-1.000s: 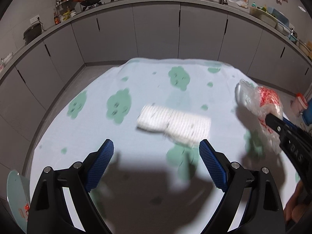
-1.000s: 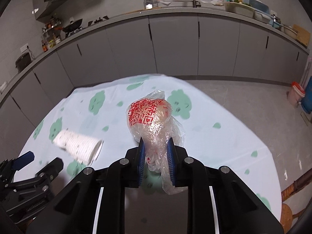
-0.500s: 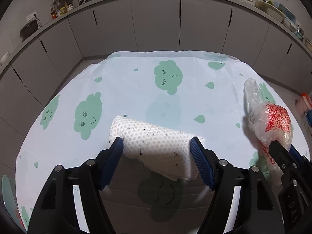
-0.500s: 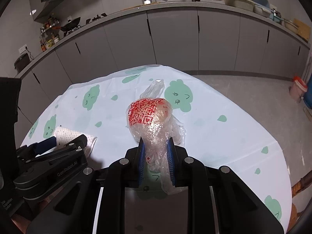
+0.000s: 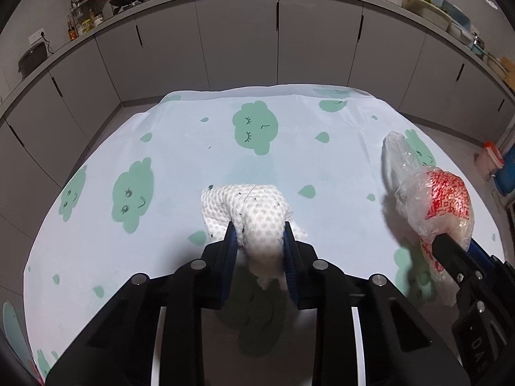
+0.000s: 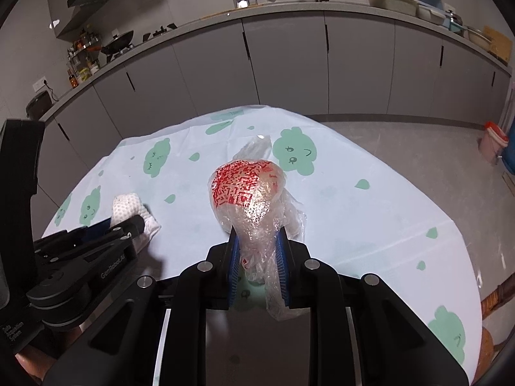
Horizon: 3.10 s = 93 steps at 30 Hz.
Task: Collect trash
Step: 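Grasp the clear red-printed bag with the right tool while the left tool grasps the white foam sleeve, then carry the foam sleeve and clear printed bag over the teal basin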
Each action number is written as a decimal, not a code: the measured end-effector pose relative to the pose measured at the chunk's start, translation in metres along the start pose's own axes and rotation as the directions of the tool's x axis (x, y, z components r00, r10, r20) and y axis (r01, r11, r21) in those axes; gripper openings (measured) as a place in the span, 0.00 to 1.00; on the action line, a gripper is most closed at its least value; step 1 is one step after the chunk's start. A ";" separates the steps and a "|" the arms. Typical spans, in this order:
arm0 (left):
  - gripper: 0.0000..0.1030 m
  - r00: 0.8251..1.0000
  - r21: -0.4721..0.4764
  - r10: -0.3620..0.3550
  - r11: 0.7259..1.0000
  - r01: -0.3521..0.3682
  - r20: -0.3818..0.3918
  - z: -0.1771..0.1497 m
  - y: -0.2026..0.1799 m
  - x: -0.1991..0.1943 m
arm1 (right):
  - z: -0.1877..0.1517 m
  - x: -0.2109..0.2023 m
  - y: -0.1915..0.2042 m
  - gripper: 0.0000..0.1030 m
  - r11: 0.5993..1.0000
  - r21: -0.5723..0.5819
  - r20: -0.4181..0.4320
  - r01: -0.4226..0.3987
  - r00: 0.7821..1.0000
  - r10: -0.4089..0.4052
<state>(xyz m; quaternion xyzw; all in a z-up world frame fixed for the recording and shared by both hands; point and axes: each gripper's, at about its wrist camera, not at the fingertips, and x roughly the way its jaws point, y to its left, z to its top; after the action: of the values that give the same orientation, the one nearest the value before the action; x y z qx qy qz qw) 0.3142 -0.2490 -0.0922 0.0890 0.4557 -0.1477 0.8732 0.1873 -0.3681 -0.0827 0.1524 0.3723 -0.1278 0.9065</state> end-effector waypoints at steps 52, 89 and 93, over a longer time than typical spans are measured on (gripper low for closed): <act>0.26 0.971 -0.277 0.218 0.943 -0.183 0.100 -0.215 0.240 -0.196 | -0.168 -0.152 0.235 0.21 0.900 -0.277 -0.016 -0.338 0.938 0.347; 0.26 0.935 -0.451 0.355 0.835 -0.315 0.004 -0.266 0.361 -0.202 | -0.195 -0.141 0.365 0.21 0.772 -0.414 -0.134 -0.483 0.871 0.473; 0.26 0.935 -0.456 0.356 0.831 -0.317 -0.002 -0.263 0.367 -0.197 | -0.193 -0.133 0.378 0.21 0.769 -0.418 -0.139 -0.485 0.870 0.473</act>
<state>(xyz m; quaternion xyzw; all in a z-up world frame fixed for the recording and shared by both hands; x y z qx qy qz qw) 0.1294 0.2075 -0.0720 -0.0425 0.4179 0.1141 0.9003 0.1028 0.0675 -0.0497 0.0351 0.3520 0.1966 0.9145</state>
